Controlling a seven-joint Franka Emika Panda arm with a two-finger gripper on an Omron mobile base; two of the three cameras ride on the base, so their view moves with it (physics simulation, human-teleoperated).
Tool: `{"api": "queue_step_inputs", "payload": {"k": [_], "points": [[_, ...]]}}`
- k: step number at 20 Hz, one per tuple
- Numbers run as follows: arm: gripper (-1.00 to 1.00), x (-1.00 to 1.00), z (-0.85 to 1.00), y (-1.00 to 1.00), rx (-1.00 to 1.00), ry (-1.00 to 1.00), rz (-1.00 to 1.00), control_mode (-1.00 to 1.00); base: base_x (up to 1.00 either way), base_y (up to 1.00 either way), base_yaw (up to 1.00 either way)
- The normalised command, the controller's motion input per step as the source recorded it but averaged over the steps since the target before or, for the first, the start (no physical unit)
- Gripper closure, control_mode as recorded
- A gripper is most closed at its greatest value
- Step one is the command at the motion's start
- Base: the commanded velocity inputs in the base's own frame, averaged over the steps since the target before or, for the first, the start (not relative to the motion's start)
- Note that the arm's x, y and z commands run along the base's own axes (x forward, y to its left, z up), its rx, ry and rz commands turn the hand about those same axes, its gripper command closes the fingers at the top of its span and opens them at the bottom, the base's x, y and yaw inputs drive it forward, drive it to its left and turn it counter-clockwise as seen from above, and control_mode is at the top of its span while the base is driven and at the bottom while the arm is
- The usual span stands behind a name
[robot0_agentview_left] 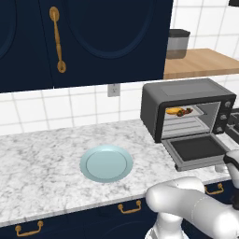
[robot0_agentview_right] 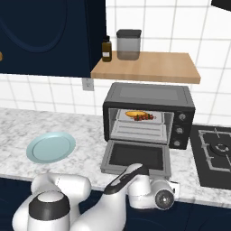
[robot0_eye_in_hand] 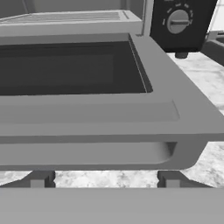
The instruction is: Pick up the kebab skewer and baguette bread, and place them inside the toaster oven. Close the toaster oven door and start by setting the timer.
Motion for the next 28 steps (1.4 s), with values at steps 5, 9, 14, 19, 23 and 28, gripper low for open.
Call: {"api": "queue_step_inputs", "payload": {"k": [5,9,14,19,23,28], "points": [[-1.00,0.20,0.14,0.00,0.00,0.00,0.00,-1.00,0.00,0.00,0.00],[-1.00,0.19,0.50,0.02,0.00,0.00,0.00,-1.00,0.00,0.00,0.00],[-1.00,0.09,0.59,0.03,0.00,0.00,0.00,-1.00,0.00,0.00,0.00],[-1.00,0.13,0.47,0.03,0.00,0.00,0.00,-1.00,0.00,0.00,0.00],[-1.00,0.19,0.40,0.00,0.00,0.00,0.00,-1.00,0.00,0.00,0.00],[-1.00,0.32,0.43,0.00,0.00,0.00,0.00,-1.00,0.00,0.00,0.00]]}}
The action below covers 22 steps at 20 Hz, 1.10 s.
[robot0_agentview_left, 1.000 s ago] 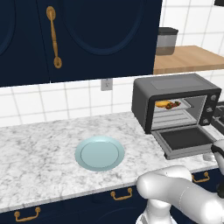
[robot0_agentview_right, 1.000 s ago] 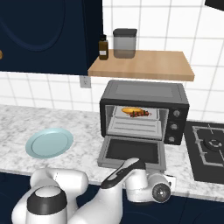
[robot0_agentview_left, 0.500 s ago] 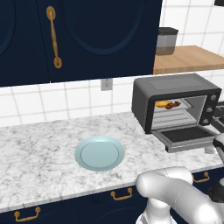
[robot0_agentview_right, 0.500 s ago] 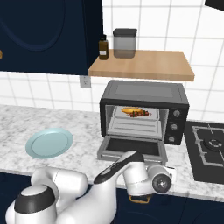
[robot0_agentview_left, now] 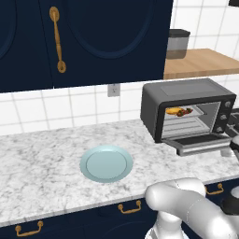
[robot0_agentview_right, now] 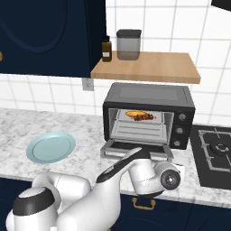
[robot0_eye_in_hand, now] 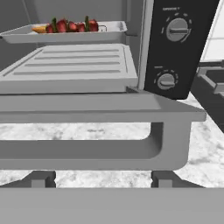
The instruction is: Pick up the kebab skewer and baguette bread, and place them inside the toaster oven. Close the toaster oven door and start by setting the timer.
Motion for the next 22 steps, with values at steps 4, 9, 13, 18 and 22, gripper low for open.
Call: {"api": "queue_step_inputs", "payload": {"k": [4,9,13,18,22], "points": [[-1.00,0.46,0.39,0.00,0.00,0.00,0.00,-1.00,0.00,0.00,0.00],[-1.00,0.50,0.44,0.08,0.00,0.00,0.00,-1.00,0.00,0.00,0.00],[-1.00,0.51,0.41,0.08,0.00,-0.04,0.00,-1.00,0.00,0.00,0.00],[-1.00,0.54,0.37,0.10,0.00,-0.05,0.00,-1.00,0.00,0.00,0.00],[-1.00,0.47,0.39,0.08,0.00,-0.07,0.00,-1.00,0.00,0.00,0.00]]}}
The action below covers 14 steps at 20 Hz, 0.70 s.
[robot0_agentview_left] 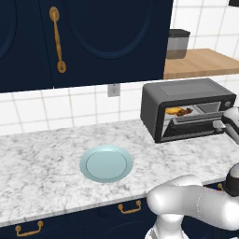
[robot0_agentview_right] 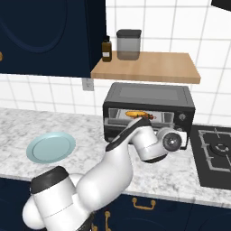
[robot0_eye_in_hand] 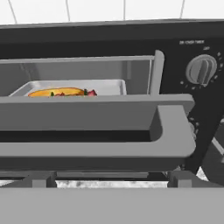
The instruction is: Pick up the kebab skewer and baguette bread, and place them inside the toaster oven. Close the toaster oven door and start by setting the timer.
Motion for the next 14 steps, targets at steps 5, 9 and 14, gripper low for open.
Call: {"api": "queue_step_inputs", "payload": {"k": [5,9,14], "points": [[-1.00,0.44,0.34,0.09,0.00,-0.03,0.00,-1.00,0.00,0.00,0.00],[-1.00,0.37,0.26,0.05,0.00,0.00,0.00,-1.00,0.00,0.00,0.00],[-1.00,0.31,0.12,0.08,0.00,0.00,0.00,-1.00,0.00,0.00,0.00]]}}
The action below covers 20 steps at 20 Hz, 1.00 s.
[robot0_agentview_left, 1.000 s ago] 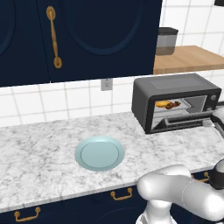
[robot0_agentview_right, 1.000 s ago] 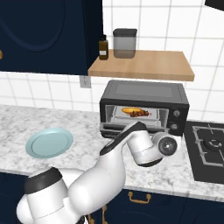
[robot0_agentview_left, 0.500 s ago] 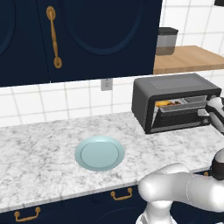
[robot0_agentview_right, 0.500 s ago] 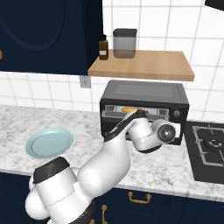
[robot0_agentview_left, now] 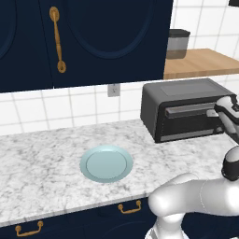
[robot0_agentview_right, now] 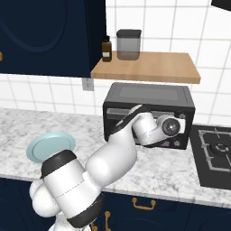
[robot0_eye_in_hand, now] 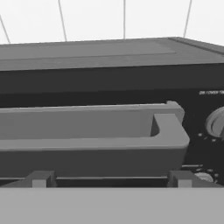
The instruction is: Pick up the kebab skewer and baguette bread, and place them inside the toaster oven. Close the toaster oven door and start by setting the timer.
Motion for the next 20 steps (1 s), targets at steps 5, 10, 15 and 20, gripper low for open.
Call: {"api": "queue_step_inputs", "payload": {"k": [5,10,15,20], "points": [[-1.00,0.09,0.02,0.01,0.00,-0.01,0.00,-1.00,0.00,0.00,0.00],[-1.00,0.11,0.00,0.02,0.00,-0.03,0.00,-1.00,0.00,0.00,0.00],[-1.00,0.29,0.00,0.10,0.00,-0.08,0.00,-1.00,0.00,0.00,0.00],[-1.00,0.19,-0.01,0.08,0.00,-0.04,0.00,-1.00,0.00,0.00,0.00]]}}
